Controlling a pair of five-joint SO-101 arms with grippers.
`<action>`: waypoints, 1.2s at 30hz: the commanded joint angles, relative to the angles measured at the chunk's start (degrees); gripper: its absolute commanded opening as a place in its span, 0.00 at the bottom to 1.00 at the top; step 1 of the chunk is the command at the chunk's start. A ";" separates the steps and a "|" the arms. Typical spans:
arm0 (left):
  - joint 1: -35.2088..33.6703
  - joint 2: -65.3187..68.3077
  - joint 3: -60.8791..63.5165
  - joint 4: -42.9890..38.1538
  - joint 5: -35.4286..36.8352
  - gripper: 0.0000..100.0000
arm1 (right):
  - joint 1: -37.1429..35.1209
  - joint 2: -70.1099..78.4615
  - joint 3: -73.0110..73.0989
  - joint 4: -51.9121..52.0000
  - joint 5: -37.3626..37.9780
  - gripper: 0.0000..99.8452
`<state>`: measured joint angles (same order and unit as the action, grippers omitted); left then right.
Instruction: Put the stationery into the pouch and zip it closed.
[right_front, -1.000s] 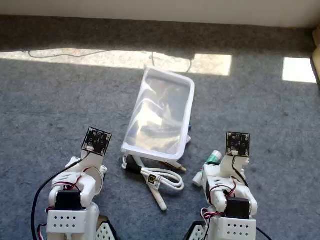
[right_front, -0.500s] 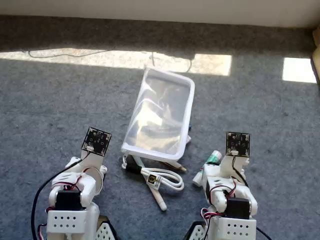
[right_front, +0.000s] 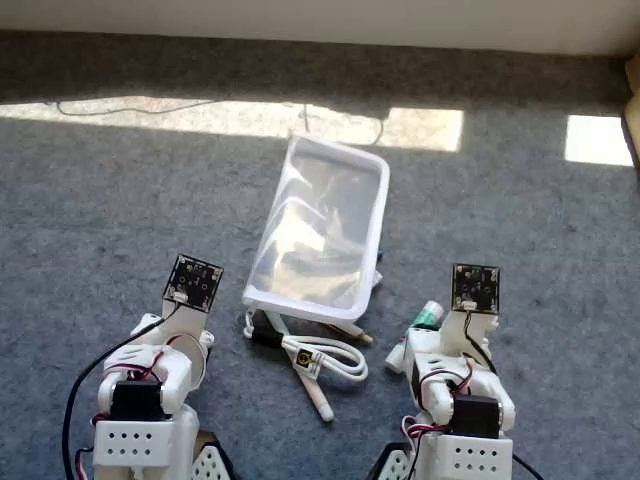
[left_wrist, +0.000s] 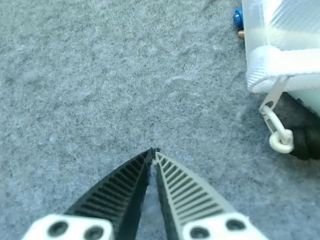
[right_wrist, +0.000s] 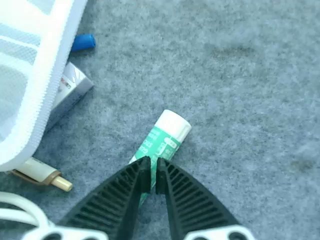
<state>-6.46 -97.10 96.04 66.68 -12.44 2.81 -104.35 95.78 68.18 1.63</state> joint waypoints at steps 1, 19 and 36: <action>-0.48 0.04 1.36 0.35 0.35 0.01 | 0.48 -1.10 6.90 -1.10 -0.09 0.03; -0.48 0.04 1.36 0.35 0.35 0.01 | -0.13 -1.10 -20.26 -8.48 6.59 0.03; -0.48 0.04 1.36 0.35 0.35 0.01 | -10.59 14.29 -38.20 -8.22 10.55 0.03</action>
<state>-6.46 -97.10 96.04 66.68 -12.44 -5.27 -96.26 62.37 60.97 11.47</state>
